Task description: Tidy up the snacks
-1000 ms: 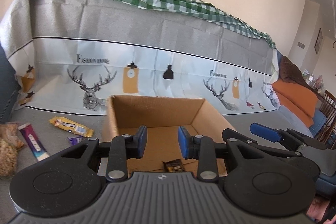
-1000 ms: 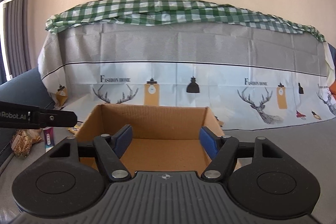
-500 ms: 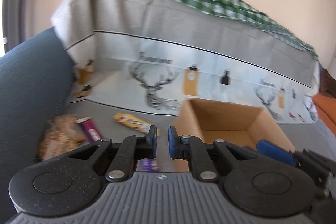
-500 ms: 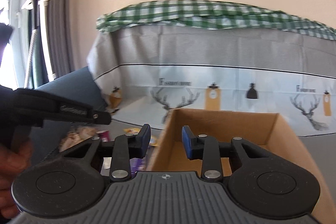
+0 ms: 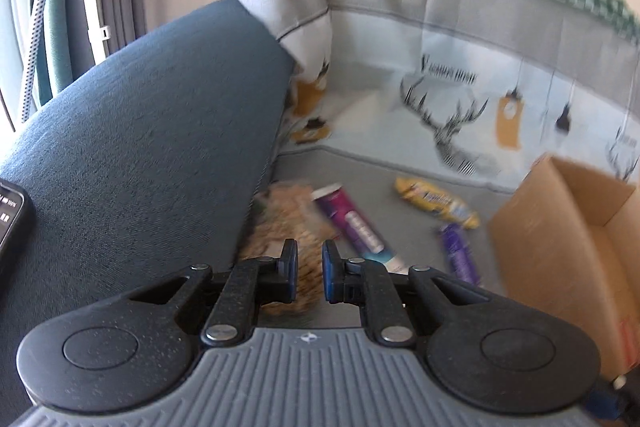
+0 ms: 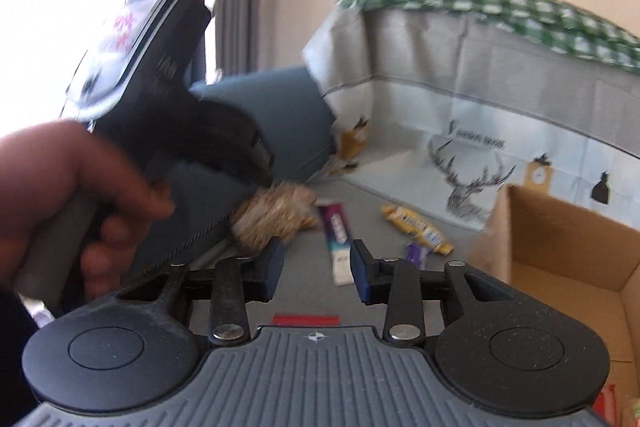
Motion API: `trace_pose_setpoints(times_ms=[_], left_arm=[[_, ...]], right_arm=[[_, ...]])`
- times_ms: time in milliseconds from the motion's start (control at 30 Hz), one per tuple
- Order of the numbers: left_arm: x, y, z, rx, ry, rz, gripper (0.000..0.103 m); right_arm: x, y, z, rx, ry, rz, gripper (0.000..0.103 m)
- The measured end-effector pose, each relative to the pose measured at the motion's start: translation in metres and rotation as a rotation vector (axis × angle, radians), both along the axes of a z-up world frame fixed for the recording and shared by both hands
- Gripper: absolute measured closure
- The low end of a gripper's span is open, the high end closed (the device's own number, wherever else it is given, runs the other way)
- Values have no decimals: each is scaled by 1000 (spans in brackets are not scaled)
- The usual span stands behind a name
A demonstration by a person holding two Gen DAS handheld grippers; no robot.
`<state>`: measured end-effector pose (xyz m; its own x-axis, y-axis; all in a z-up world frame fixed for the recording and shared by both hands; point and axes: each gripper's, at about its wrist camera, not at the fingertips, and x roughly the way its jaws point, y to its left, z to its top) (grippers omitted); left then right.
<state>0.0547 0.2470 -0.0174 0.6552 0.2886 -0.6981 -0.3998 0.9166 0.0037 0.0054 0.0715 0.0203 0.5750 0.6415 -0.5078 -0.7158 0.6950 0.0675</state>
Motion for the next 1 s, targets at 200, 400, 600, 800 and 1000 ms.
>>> trace_pose_setpoints(times_ms=[200,400,600,800,1000], left_arm=[[20,-1,-18,85,105,-31,62],[44,-15,-38,209,196,-94,44],[62,-33,-65,365,289,-156,24],[77,-36,-85,471,339,-155,22],[85,-38,-99,549,372,-169,22]], right_arm=[[-8,25,-33,-102,50,62,39],[-13,35,-52,-146,67,64,18],[-3,38,-76,-210,138,45,19],[6,37,-86,-237,193,27,19],[14,38,-94,-244,244,20,25]])
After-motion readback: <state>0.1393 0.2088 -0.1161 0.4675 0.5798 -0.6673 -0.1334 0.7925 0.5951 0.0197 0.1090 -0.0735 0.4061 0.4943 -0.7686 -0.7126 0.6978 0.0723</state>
